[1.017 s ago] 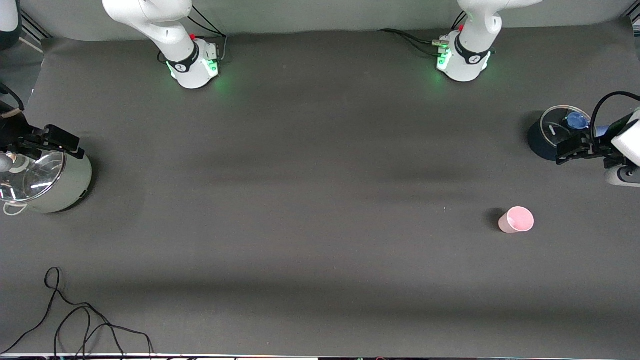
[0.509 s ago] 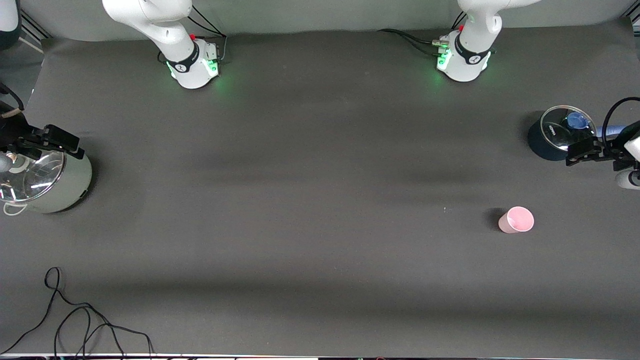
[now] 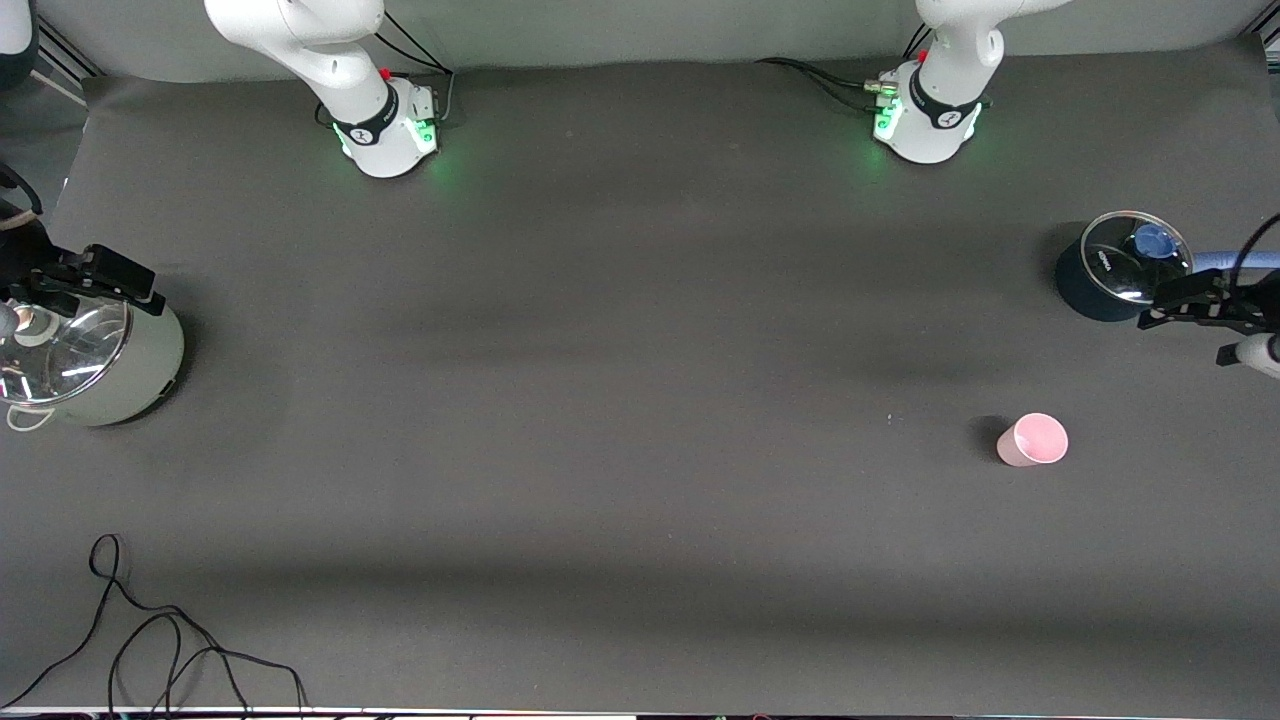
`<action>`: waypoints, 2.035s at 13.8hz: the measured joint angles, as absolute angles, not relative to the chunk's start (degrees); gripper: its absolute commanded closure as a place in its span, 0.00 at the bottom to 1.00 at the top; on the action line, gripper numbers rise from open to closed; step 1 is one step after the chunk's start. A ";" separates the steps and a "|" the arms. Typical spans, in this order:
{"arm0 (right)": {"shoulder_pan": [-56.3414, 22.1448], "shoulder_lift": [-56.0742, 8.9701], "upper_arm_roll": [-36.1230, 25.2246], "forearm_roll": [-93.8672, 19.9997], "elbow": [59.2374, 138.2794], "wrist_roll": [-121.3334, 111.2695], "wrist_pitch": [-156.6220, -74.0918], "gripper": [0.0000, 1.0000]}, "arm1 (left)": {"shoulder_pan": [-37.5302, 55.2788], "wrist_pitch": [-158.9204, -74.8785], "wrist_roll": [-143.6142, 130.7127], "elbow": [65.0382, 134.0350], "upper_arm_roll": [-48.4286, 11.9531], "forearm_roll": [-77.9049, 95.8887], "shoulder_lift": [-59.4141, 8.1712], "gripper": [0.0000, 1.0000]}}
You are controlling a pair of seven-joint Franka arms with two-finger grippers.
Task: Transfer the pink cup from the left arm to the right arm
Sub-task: 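Move the left gripper down toward the pink cup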
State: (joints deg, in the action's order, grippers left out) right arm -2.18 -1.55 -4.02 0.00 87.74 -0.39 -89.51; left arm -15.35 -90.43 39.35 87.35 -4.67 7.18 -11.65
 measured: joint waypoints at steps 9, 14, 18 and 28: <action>-2.19 -1.54 -4.02 0.00 87.73 -0.39 -89.52 0.00 | -24.88 -95.86 73.55 87.77 -4.63 17.42 -24.52 0.00; -2.19 -1.53 -4.02 0.00 87.73 -0.39 -89.51 0.00 | -29.52 -99.88 93.76 88.08 -4.64 29.17 -34.07 0.01; -2.19 -1.53 -4.02 -0.01 87.72 -0.39 -89.52 0.00 | -30.88 -101.08 103.24 88.03 -4.72 35.38 -38.59 0.01; -2.35 -1.29 -3.69 -0.01 87.90 -0.40 -89.34 0.00 | -31.03 -101.18 117.29 88.03 -4.89 45.65 -45.49 0.01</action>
State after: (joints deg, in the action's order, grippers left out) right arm -2.35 -1.29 -3.69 -0.01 87.90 -0.40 -89.34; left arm -31.03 -101.18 117.29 88.03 -4.89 45.65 -45.49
